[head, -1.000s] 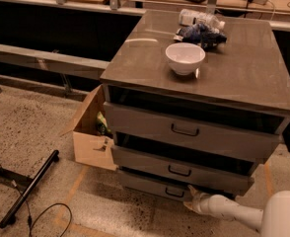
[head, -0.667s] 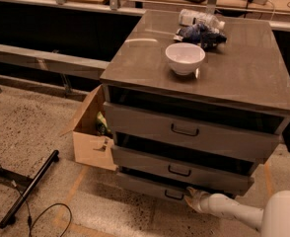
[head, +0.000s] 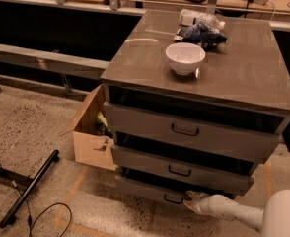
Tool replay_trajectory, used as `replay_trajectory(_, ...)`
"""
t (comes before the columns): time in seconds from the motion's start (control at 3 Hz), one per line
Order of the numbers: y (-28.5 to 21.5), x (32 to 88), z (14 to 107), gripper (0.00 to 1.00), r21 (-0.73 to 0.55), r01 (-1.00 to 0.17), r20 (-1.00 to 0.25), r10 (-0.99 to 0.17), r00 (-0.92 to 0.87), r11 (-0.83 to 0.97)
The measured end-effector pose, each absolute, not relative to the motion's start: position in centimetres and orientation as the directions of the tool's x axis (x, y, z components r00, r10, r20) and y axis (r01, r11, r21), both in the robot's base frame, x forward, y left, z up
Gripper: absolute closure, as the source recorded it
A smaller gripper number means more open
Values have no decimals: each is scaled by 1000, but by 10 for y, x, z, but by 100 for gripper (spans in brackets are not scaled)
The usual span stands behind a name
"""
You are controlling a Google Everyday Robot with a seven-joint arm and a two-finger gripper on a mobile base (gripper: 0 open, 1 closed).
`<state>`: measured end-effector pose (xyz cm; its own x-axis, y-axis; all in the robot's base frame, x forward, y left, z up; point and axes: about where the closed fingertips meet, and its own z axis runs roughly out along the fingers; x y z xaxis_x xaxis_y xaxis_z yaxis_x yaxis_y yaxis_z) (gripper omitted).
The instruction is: Open bottom drawer
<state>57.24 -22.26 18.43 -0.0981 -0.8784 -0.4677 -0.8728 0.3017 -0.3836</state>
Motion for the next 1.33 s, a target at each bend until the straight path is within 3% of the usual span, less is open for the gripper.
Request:
replay_trajectory(0.67, -216, 549, 192, 59, -317, -904, -475, -873, -111, 287)
replay_trajectory(1.33, -202, 489, 214, 12, -87, -968, -444, -879, -175, 237)
